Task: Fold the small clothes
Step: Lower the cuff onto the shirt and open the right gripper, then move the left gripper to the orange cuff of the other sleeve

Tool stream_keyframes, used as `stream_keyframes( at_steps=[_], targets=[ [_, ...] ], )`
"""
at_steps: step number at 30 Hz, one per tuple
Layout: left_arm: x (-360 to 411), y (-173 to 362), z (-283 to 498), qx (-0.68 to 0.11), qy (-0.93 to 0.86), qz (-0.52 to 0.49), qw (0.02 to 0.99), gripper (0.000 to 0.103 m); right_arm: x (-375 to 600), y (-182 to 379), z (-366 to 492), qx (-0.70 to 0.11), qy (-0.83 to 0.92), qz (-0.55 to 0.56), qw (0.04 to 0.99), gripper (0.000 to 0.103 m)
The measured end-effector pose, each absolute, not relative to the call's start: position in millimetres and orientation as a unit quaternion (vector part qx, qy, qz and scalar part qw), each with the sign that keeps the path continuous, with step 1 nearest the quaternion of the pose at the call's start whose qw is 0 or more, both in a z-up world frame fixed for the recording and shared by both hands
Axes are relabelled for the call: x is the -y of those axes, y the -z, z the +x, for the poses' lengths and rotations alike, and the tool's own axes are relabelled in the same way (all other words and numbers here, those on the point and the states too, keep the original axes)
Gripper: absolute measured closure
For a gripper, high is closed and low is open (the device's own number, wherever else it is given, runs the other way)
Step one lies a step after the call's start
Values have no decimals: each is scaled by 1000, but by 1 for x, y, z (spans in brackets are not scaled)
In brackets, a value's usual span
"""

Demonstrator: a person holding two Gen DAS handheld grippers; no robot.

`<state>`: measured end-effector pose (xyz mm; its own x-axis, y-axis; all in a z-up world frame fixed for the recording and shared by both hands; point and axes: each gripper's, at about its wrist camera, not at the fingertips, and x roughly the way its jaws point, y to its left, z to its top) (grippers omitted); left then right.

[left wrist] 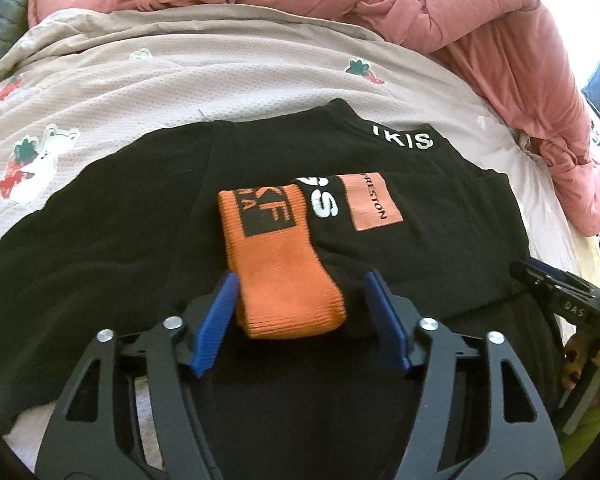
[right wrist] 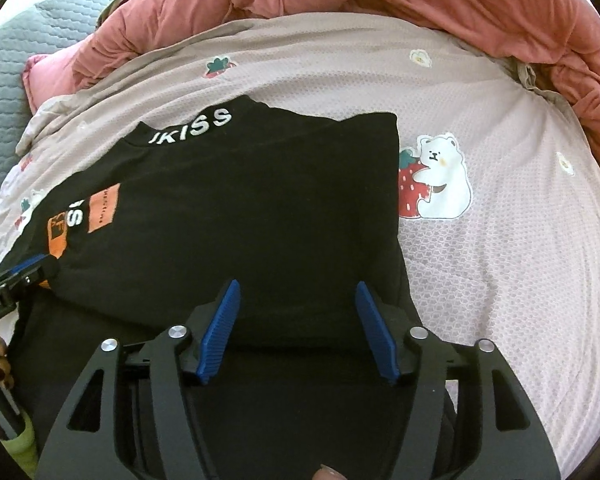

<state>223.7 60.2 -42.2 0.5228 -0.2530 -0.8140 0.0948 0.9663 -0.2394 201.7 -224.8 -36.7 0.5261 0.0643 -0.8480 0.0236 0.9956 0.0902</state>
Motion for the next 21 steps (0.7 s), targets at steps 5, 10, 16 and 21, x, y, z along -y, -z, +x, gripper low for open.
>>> stream_keyframes(
  at_steps=[5, 10, 16, 21],
  targets=[
    [-66, 33, 215, -467, 97, -82, 875, 35, 219, 27, 198, -476, -18, 49, 878, 26],
    [-71, 25, 207, -455, 89, -74, 883, 22, 213, 20, 196, -472, -26, 49, 880, 24],
    [-79, 14, 196, -440, 77, -69, 892, 13, 202, 10, 191, -459, -43, 49, 886, 10],
    [-87, 10, 186, -435, 64, -58, 896, 10, 192, 4, 188, -452, -55, 45, 889, 8]
  ],
)
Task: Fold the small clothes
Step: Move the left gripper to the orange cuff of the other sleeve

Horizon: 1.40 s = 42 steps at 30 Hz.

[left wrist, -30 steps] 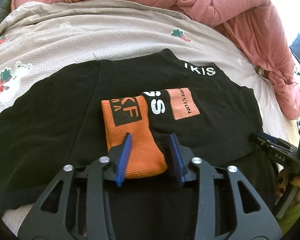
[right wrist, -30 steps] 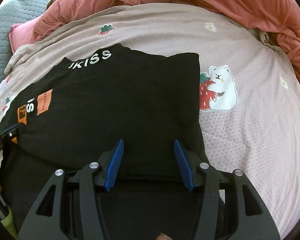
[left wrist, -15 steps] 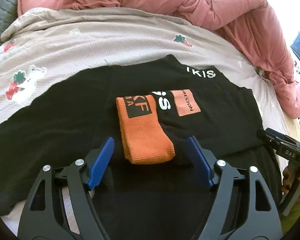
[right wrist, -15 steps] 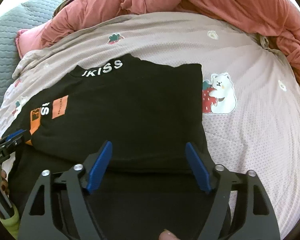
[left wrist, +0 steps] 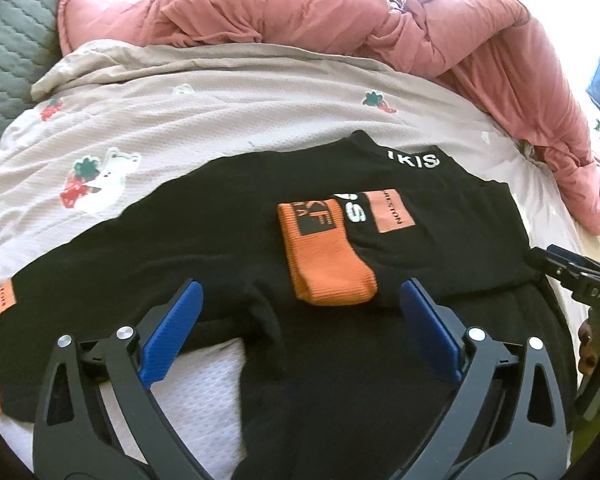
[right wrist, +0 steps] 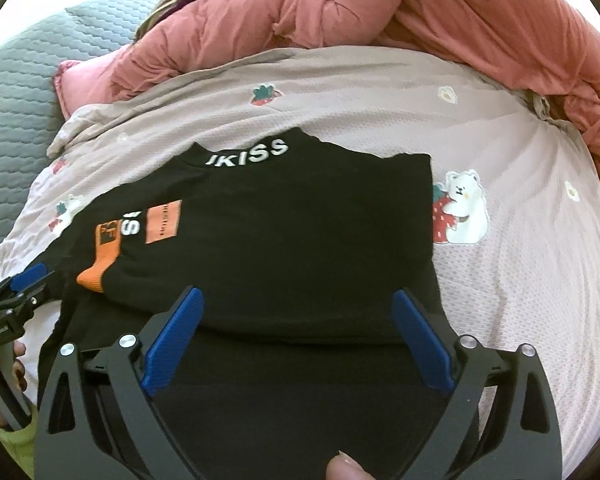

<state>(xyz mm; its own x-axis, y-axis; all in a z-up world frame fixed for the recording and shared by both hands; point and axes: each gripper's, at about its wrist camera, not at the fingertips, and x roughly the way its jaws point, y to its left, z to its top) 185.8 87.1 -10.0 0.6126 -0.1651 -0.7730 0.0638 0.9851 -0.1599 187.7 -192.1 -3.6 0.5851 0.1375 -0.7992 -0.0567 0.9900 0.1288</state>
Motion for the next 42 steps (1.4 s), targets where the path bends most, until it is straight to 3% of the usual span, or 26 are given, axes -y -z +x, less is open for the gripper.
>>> stream_keyframes(
  at_steps=[42],
  targets=[
    [-243, -6, 94, -385, -111, -168, 901, 10, 32, -47, 149, -391, -223, -47, 892, 5]
  ],
)
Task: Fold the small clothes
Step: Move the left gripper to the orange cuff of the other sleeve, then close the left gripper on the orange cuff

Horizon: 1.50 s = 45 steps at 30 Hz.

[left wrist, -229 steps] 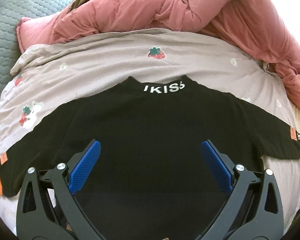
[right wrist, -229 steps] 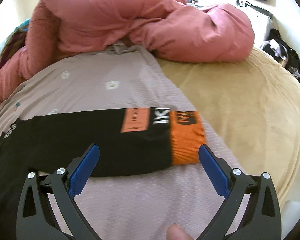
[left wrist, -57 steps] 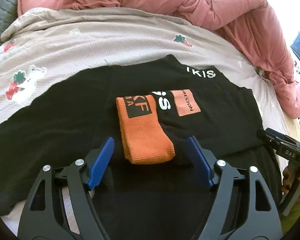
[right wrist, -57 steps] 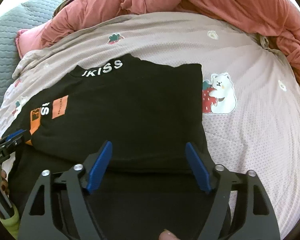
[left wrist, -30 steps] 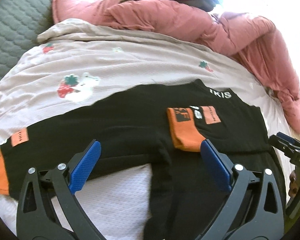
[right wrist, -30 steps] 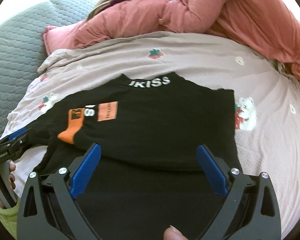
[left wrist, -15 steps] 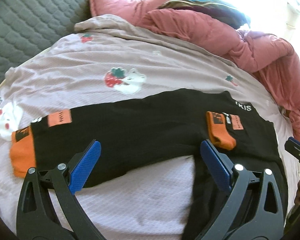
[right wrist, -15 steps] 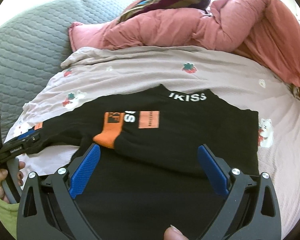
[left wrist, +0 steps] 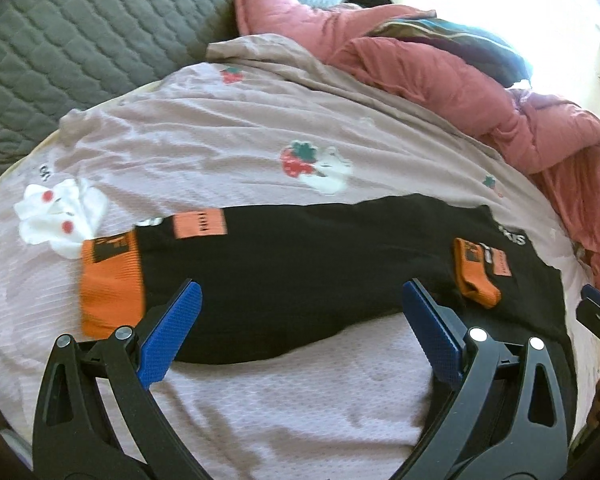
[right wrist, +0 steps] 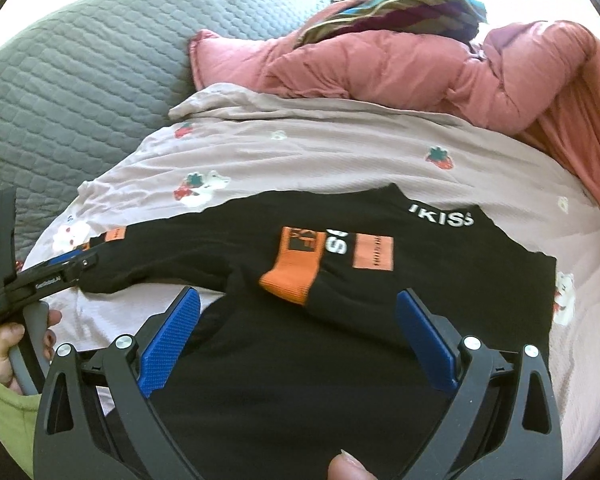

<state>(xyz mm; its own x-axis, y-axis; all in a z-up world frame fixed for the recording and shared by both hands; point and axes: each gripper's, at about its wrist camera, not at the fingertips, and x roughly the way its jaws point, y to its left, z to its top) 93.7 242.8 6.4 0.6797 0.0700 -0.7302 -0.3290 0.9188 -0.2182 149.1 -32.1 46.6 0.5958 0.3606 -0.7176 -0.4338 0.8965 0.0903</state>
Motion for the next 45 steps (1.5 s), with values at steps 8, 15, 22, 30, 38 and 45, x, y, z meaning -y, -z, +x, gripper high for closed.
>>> stream_keyframes(
  at_steps=[8, 15, 22, 30, 38, 45],
  targets=[
    [-266, -7, 83, -383, -147, -176, 895, 10, 5, -45, 150, -391, -244, -59, 885, 5],
    [-281, -5, 78, -382, -169, -185, 890, 10, -19, -43, 150, -391, -262, -72, 879, 5],
    [-301, 5, 74, -388, -190, -198, 880, 10, -42, -46, 150, -387, -282, -83, 874, 5],
    [-318, 23, 75, -398, -203, -219, 867, 10, -70, -45, 154, -382, -300, -96, 869, 5],
    [-333, 35, 77, -395, -204, -254, 859, 19, -96, -19, 165, -399, -306, -100, 859, 5],
    [-339, 39, 79, -390, -203, -266, 858, 51, -97, 5, 176, -423, -295, -82, 853, 5]
  ],
)
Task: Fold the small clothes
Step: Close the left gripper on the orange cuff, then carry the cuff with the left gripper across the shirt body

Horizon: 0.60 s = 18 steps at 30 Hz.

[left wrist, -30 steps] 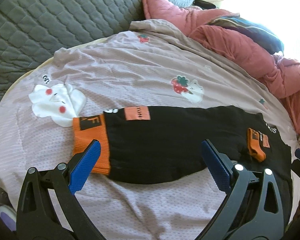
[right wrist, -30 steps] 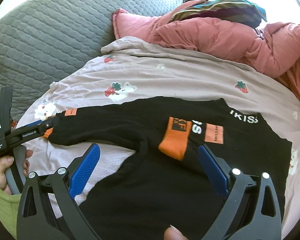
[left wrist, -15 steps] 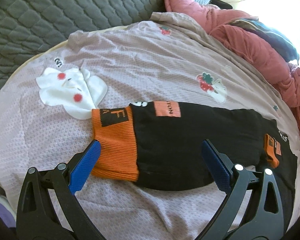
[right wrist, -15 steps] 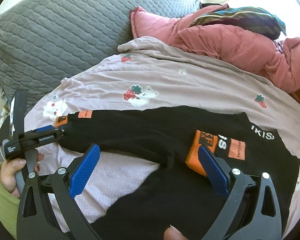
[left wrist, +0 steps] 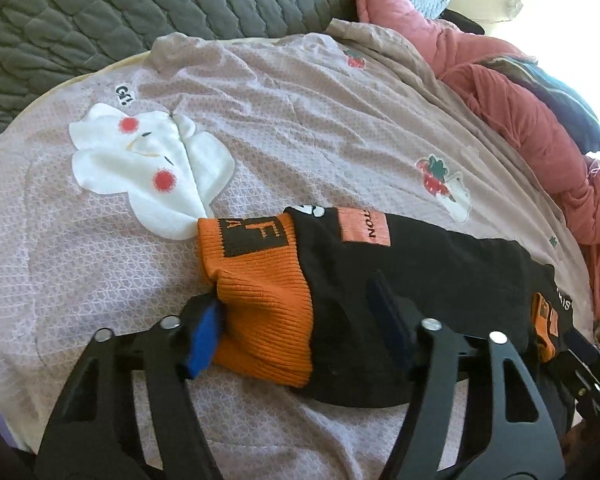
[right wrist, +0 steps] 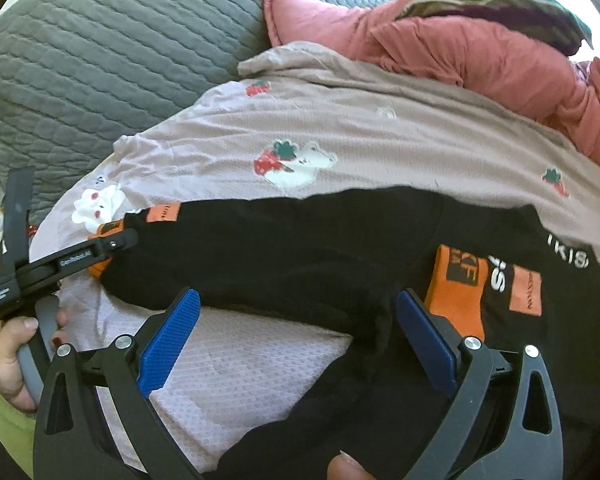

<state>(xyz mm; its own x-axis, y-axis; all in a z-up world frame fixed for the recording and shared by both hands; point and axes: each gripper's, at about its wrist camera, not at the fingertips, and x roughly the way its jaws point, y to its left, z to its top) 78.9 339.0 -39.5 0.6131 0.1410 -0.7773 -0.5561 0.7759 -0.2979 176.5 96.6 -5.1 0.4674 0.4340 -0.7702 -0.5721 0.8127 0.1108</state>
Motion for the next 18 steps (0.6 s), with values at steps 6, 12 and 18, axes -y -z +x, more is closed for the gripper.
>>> stream_keyframes(
  at_steps=[6, 12, 18],
  targets=[
    [-338, 37, 79, -381, -189, -268, 865, 90, -77, 15, 183, -435, -278, -56, 854, 5],
    [-329, 20, 74, -341, -160, -257, 890, 91, -42, 12, 185, -437, -258, -23, 861, 5],
    [-301, -1, 74, -322, -136, -220, 911, 92, -9, 8, 184, -439, -237, -3, 867, 5]
  ],
)
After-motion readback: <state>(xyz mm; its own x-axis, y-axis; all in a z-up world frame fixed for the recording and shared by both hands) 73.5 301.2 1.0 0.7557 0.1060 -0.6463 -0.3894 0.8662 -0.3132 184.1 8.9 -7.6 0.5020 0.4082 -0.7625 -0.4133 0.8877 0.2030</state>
